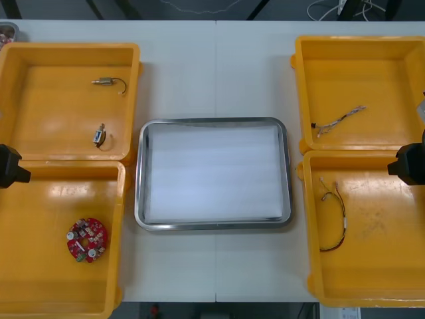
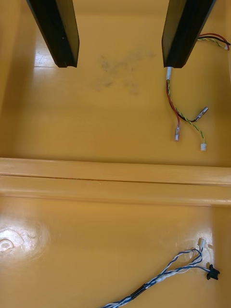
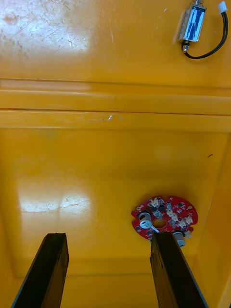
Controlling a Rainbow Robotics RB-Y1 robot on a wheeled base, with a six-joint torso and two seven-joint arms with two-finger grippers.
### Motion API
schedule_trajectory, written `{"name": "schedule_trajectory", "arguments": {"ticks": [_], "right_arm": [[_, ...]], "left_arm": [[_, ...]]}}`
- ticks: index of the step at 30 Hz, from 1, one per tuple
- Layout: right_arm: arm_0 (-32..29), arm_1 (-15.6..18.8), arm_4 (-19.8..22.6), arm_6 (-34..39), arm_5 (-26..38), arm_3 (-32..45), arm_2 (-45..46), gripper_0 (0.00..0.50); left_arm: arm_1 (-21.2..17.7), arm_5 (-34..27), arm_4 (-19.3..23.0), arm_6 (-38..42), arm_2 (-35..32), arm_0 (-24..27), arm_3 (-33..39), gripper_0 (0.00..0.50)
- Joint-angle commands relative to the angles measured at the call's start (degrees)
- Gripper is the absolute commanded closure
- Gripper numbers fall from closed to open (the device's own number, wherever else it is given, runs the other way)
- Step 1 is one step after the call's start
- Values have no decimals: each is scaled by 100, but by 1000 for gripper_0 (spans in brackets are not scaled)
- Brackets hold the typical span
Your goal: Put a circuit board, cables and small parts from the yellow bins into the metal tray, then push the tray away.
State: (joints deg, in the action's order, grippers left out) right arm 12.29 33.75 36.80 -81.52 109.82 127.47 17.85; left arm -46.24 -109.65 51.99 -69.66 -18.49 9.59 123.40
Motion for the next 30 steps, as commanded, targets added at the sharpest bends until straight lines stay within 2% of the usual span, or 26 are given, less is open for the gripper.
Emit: {"name": "schedule_trajectory", "arguments": {"ticks": [1,30], "right_arm": [[-69,194,-15,136,18,200,158,0],[-69,194,-15,136,18,200,158,0]], "left_arm": [[-245,-35,39,-505,-173,-116,158,0],[-245,-35,39,-505,-173,-116,158,0]]}}
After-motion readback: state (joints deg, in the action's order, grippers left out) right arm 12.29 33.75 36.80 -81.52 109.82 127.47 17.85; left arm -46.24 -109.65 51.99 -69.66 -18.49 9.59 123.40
